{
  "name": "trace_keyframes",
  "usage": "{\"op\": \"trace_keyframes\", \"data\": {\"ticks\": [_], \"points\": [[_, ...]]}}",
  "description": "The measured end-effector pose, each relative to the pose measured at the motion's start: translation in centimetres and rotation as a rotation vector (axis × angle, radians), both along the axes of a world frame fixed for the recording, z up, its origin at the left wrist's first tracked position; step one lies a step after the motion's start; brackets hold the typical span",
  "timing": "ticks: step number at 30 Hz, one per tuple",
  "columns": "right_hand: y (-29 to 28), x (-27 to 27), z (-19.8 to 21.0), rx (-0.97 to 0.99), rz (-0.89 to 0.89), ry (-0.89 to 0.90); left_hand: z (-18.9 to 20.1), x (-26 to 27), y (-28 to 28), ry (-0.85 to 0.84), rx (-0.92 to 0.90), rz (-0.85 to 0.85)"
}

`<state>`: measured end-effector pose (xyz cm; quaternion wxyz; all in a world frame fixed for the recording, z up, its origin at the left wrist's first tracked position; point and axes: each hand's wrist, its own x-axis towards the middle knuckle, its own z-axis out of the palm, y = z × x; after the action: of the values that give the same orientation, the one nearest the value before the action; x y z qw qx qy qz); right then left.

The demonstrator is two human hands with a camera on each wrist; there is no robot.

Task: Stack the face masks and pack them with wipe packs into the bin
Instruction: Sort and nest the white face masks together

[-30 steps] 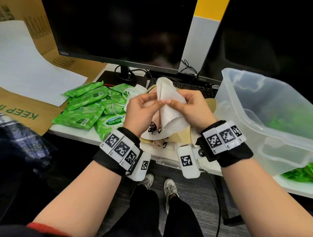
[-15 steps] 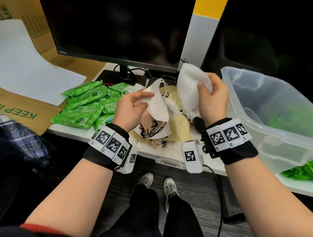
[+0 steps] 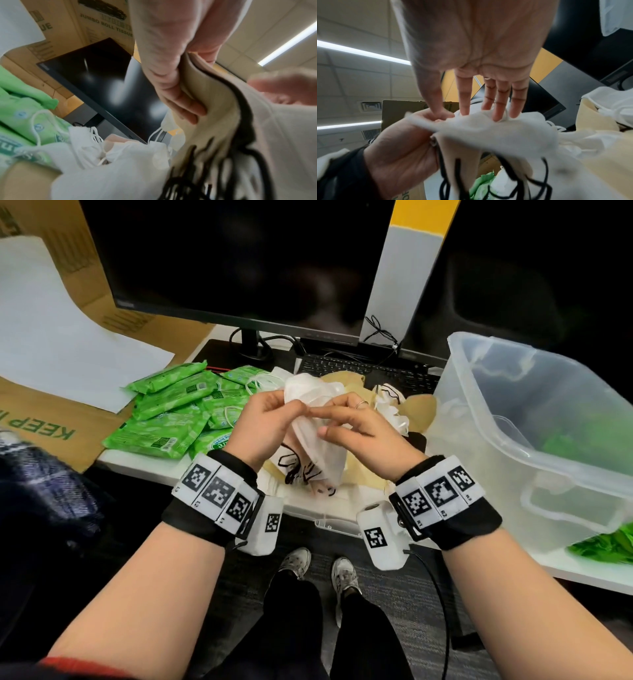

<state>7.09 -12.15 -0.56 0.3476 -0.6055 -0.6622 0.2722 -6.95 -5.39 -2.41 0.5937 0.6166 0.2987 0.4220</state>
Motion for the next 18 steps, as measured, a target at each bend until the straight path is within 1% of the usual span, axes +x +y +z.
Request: {"op": "trace_keyframes", "data": {"ticks": [1, 2, 5, 11, 13, 16, 18], "points": [[0.06, 0.09, -0.11, 0.007, -0.008, 0.016, 0.01, 0.02, 0.03, -0.019, -0.022, -0.020], [0.10, 0.20, -0.20, 0.023, -0.014, -0.005, 0.03, 0.11, 0.03, -0.036, -0.046, -0.042], [0.05, 0.41, -0.42, 0.083, -0.042, -0.115, 0.04, 0.30, -0.10, -0.079, -0.100, -0.089], [-0.05, 0.13, -0.41, 0.126, -0.108, -0.123, -0.24, 0.40, -0.31, -0.077, -0.062, -0.216], [-0.01, 0.04, -0.47, 0.138, -0.114, -0.124, -0.25, 0.44, -0.41, -0.068, -0.044, -0.208], [-0.08, -0.03, -0.50, 0.141, -0.115, -0.067, -0.26, 0.32, -0.31, -0.041, 0.002, -0.162], [-0.04, -0.03, -0.49, 0.156, -0.142, -0.047, -0.49, 0.27, -0.16, -0.030, 0.026, -0.163]]}}
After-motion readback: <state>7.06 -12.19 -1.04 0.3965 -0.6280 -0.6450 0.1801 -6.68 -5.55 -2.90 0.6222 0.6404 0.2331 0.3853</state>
